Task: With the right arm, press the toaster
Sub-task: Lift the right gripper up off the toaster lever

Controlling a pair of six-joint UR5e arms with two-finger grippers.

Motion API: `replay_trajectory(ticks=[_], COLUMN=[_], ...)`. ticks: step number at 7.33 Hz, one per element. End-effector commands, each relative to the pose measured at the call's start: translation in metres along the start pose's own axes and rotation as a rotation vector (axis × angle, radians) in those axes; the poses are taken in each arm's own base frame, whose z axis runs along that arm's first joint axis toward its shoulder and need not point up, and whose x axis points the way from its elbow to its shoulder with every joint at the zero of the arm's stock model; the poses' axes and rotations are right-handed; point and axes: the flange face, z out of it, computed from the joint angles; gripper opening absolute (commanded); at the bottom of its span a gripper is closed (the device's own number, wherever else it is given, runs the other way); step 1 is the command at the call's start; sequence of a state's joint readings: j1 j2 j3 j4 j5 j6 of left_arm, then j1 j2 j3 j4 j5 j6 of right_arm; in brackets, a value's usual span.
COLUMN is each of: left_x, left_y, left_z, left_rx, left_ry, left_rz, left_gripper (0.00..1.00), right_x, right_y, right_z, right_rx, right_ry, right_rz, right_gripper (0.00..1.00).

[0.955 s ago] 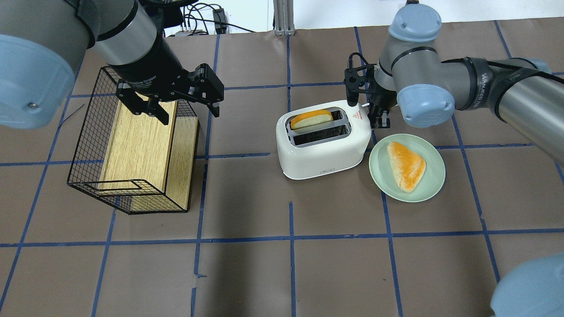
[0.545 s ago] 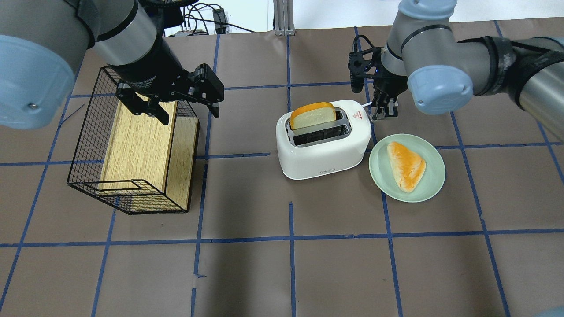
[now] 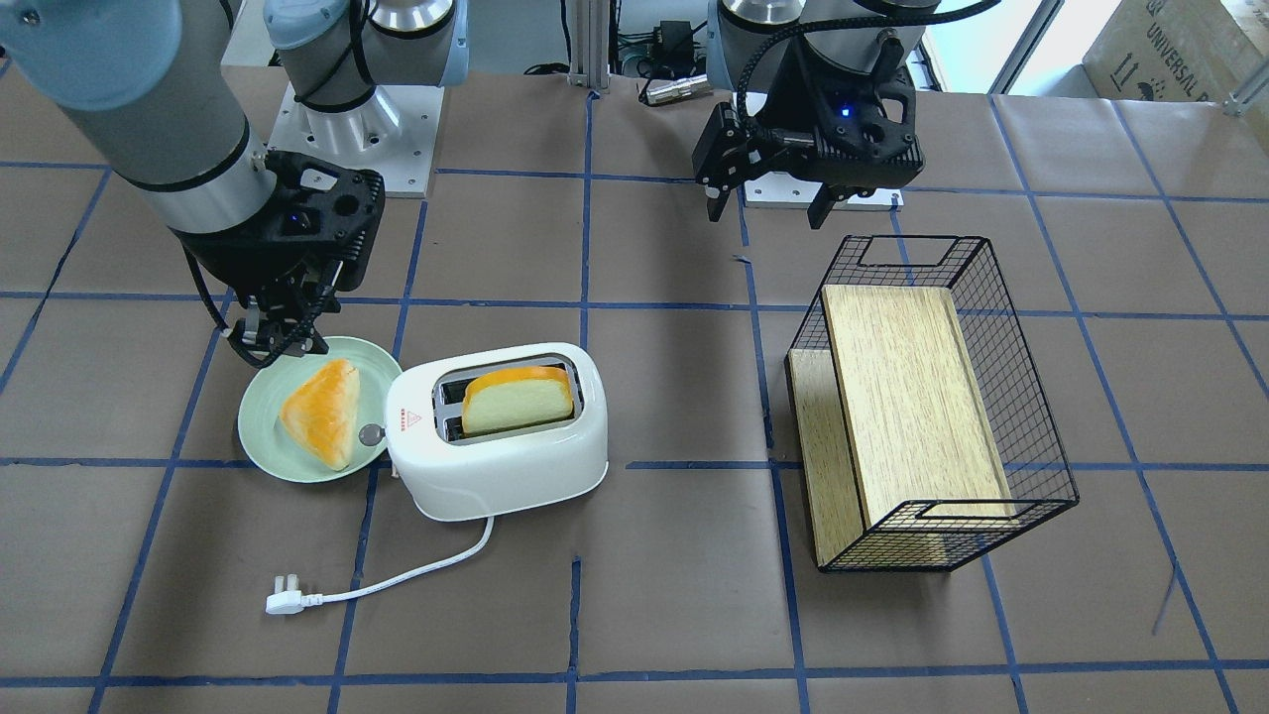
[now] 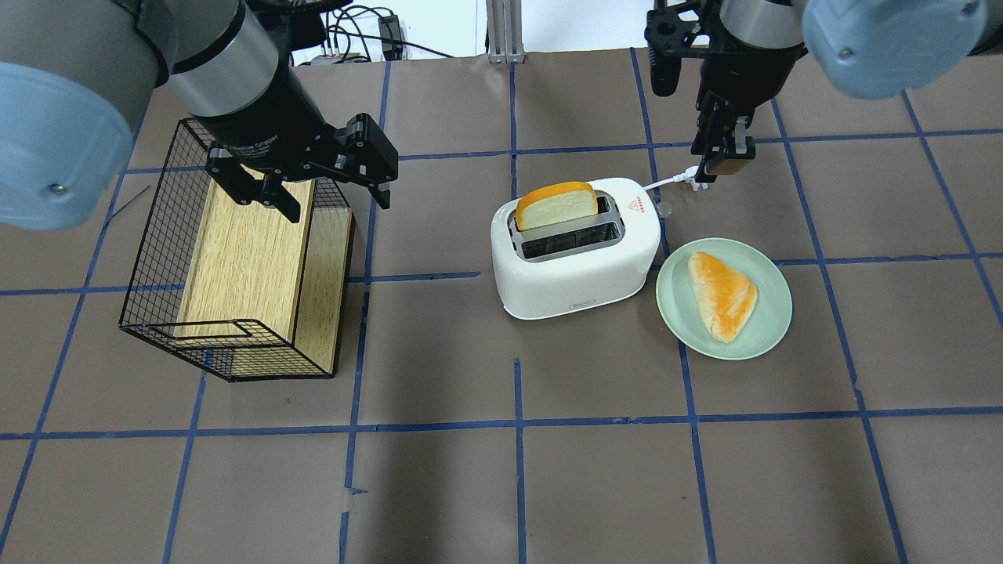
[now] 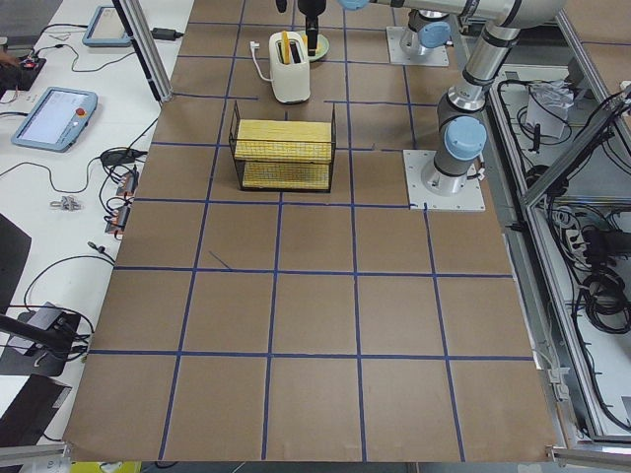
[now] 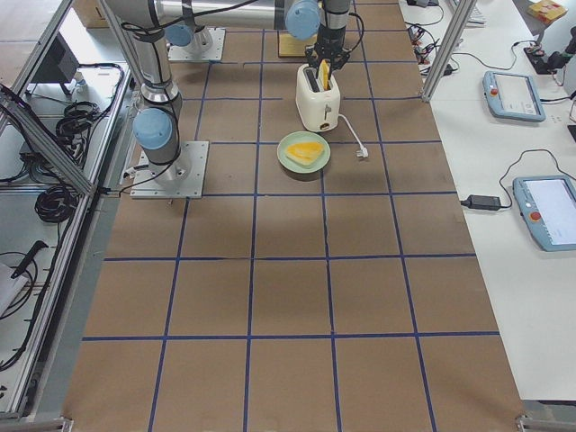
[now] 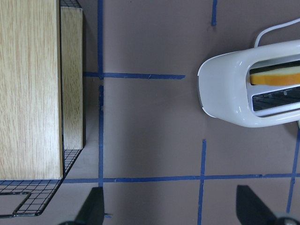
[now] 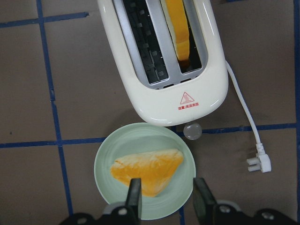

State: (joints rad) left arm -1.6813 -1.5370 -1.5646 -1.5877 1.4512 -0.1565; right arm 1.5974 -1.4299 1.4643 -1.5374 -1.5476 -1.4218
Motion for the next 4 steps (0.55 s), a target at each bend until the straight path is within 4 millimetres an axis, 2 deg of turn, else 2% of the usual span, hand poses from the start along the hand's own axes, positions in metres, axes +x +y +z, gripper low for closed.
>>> replay_trajectory(ticks=[1, 2, 3, 4], left_x=[0.0, 0.0, 0.0, 0.0], left_y=[0.0, 0.0, 0.0, 0.0], left_z=[0.0, -0.001, 0.0, 0.0], left_rx=[0.0, 0.001, 0.0, 0.0], left_ry=[0.0, 0.0, 0.0, 0.0], left_rz=[0.0, 0.0, 0.0, 0.0], left_gripper=[1.0, 1.0, 1.0, 1.0], right_x=[-0.014, -0.017, -0.023, -0.031], right_y=[0.001, -0.001, -0.003, -0.001], right_z=[-0.009, -0.01, -0.015, -0.023], right_rx=[-0.001, -0.003, -0.003, -0.012], right_ry=[-0.011, -0.012, -0.01, 0.006], right_rz=[0.152, 0.28, 0.436, 0.568], right_gripper=[0.57, 0.59, 0.67, 0.68])
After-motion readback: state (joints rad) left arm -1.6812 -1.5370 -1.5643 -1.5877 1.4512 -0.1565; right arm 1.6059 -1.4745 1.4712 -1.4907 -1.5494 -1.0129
